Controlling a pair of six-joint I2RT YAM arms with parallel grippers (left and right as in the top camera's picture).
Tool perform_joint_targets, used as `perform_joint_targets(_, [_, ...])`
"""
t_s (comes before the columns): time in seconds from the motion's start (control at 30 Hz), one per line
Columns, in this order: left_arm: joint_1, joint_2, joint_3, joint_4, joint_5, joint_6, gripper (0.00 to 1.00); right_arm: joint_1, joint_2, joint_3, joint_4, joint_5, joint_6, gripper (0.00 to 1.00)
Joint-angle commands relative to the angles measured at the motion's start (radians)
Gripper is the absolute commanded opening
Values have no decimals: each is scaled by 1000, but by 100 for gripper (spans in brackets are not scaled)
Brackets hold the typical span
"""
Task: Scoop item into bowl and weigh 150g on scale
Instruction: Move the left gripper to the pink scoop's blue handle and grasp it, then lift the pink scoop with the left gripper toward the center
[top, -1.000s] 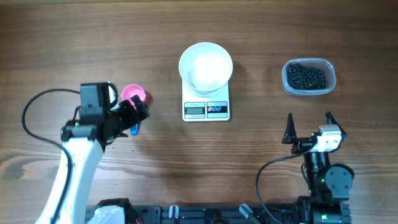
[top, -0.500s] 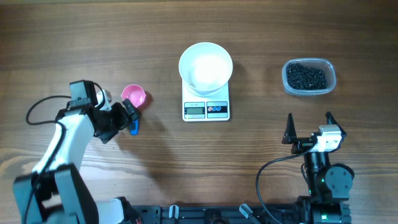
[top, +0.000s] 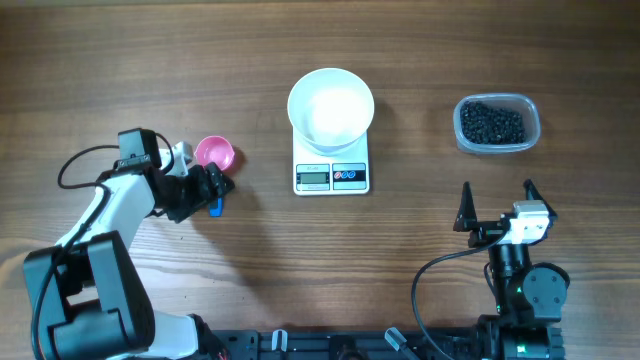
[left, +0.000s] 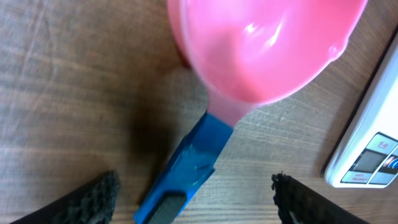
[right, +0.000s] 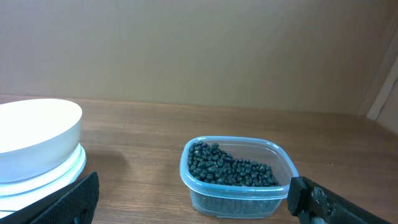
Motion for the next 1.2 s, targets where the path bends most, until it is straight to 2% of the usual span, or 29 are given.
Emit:
perform_joint_targets(0.0, [5,64,0,22,13,51,79,6,-1,-2,1,6,-13,100])
perform_joint_targets(0.07, [5,73,0,21,47,84,78,6,-1,-2,1,6,-13,100])
perform_joint_targets(0.2, [5,82,0,10,53,87,65,6,-1,-2,1,6,-13,100])
perform_joint_targets(0.67, [5,164,0,27,53,90,57,6,-1,-2,1,6,-13,100])
perform_joint_targets(0.77, [5,164,0,31,53,90,52,6,-1,-2,1,6,-13,100])
perform_joint_targets(0.83, [5,164,0,34,53,90,44,6,-1,-2,1,6,-13,100])
perform_joint_targets(1.0, [5,164,0,38,53,81,42,6,-1,-2,1,6,-13,100])
perform_joint_targets(1.17, [5,164,0,41,54,78,31,6,-1,-1,1,6,-13,100])
